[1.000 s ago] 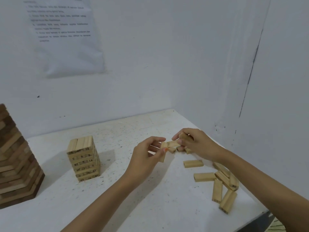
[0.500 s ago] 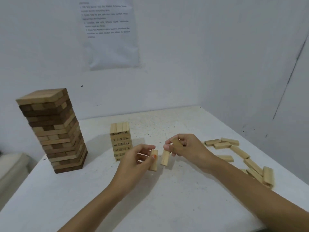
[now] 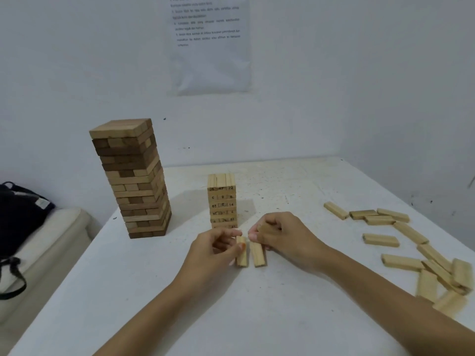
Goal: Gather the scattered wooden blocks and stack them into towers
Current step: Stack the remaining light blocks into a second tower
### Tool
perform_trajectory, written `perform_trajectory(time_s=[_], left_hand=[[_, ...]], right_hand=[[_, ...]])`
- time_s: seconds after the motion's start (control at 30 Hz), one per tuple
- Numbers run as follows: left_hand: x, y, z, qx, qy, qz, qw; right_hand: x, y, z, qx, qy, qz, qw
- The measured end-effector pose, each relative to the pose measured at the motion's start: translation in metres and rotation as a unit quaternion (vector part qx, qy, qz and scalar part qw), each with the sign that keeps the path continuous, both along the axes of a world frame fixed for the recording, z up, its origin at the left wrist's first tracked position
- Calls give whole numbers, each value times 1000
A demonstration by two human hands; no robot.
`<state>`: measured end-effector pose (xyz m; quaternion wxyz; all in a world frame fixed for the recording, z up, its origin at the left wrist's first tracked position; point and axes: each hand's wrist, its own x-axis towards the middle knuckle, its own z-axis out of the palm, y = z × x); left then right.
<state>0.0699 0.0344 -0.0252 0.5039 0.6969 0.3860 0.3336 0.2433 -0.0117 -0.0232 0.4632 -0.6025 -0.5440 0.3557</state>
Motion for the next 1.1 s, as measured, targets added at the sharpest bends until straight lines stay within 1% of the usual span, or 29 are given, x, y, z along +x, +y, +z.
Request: perform_trajectory(time_s=[0.1, 0.13, 0.23, 0.37, 0.47, 0.57, 0.73, 0.83, 0.93, 1.1], left_hand=[[1, -1, -2, 10, 5, 10, 1000], [1, -3, -2, 14, 7, 14, 1000], [1, -3, -4, 37, 24, 40, 998], [-2, 2, -6, 53, 43, 36, 997], [-5, 3, -4, 29, 38, 48, 998], [-6, 6, -4, 39, 53, 41, 997], [-8, 7, -6, 36, 53, 34, 997], [-8, 7, -6, 34, 48, 28, 998], [-5, 6, -5, 10, 23, 14, 1000], [1, 2, -7, 32, 21, 5, 999]], right_hand=[[-2, -5, 1, -14, -58, -38, 998], [-2, -7, 2, -20, -57, -41, 997], [1, -13, 4, -45, -2, -41, 998], [6, -15, 2, -41, 7, -79, 996], [11, -16, -1, -34, -10, -83, 996], [14, -16, -4, -39, -28, -102, 994], [11, -17, -3, -30, -68, -143, 987], [8, -17, -1, -15, -68, -147, 987], [4, -18, -1, 6, -73, -134, 988], [-5, -16, -4, -3, -98, -106, 990]])
